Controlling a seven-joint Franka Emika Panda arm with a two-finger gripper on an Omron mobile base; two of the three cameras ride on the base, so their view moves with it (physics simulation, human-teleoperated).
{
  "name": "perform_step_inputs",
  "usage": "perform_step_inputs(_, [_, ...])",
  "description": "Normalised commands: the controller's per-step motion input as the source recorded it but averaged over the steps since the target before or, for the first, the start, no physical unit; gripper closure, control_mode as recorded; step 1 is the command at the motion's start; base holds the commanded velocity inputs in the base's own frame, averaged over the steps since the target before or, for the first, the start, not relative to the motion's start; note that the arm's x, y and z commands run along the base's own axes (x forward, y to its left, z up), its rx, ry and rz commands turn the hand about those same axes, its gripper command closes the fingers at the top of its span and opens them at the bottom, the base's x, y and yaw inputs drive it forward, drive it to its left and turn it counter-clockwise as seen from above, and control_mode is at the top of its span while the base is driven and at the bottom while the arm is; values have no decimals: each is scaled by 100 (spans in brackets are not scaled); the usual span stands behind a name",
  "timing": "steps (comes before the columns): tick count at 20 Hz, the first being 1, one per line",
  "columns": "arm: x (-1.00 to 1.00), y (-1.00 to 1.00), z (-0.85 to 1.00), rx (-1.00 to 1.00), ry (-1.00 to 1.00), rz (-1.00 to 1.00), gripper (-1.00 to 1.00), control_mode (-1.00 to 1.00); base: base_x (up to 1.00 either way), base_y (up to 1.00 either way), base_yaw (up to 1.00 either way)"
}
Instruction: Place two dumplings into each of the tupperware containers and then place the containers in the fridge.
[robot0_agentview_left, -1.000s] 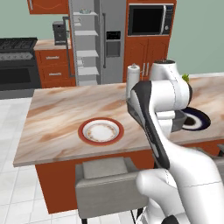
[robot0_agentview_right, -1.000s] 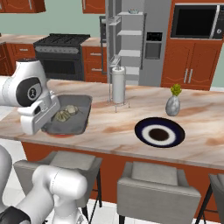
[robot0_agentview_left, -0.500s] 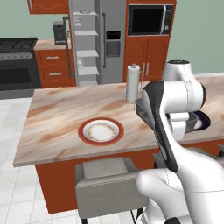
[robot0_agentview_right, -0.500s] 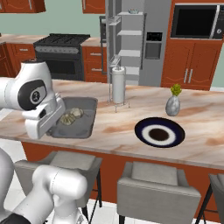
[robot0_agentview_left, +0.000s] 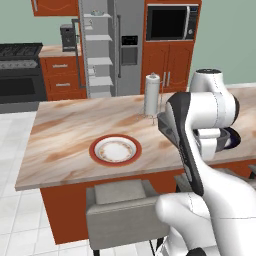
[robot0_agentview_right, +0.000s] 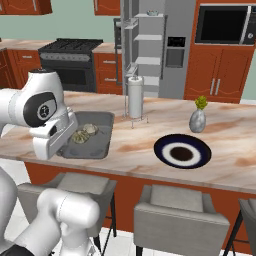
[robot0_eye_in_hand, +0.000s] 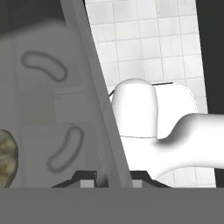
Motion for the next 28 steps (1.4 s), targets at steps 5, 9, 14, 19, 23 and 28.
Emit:
perform_step_inputs(5, [0,0,0,0,0,0,100,-100,0,0,0])
perform_step_inputs(9, [0,0,0,0,0,0,100,100,-36,17,0])
perform_step_inputs(14, [0,0,0,0,0,0,100,100,-94,99,5])
perform_step_inputs(19, [0,0,0,0,0,0,100,100,-21,100,1])
perform_step_inputs(23, [0,0,0,0,0,0,100,100,11,100,0])
perform_step_inputs(28, [0,0,0,0,0,0,100,100,44,100,0])
